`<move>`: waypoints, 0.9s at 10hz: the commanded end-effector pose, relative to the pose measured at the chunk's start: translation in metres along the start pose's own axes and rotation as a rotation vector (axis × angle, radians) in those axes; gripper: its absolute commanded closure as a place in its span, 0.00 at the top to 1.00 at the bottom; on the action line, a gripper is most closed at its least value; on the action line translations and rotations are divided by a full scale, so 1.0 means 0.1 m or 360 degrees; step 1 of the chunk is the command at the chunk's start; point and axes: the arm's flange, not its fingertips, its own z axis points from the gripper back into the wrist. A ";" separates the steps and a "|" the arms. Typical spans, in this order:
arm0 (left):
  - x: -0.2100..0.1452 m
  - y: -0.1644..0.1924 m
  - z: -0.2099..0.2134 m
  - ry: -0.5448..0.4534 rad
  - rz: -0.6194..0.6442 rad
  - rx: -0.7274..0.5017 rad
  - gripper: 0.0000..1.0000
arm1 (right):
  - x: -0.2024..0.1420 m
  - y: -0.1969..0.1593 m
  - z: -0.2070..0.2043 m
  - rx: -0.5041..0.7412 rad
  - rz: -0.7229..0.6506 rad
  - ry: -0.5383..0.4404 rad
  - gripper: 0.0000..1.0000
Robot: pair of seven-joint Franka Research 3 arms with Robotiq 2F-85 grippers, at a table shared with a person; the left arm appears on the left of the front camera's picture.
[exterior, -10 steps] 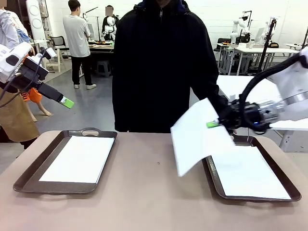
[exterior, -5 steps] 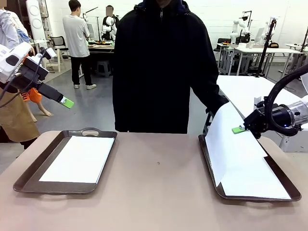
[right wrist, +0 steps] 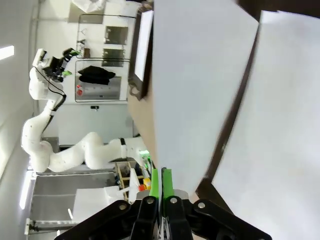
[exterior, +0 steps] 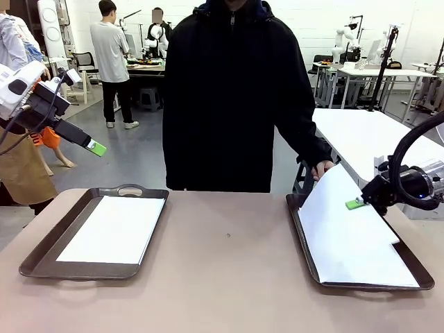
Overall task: Sort the A4 documents.
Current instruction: Place the A4 Paper in the designated Handle tray.
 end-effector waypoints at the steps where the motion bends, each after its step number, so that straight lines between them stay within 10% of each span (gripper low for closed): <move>1: 0.00 -0.01 0.00 0.0001 -0.0010 0.0002 1.00 | 0.02 -0.16 0.13 -0.0150 -0.0078 0.0113 0.01; 9: 0.00 -0.01 0.00 0.0001 -0.0010 0.0002 1.00 | -0.05 -0.42 0.12 -0.0657 -0.0173 -0.0022 0.01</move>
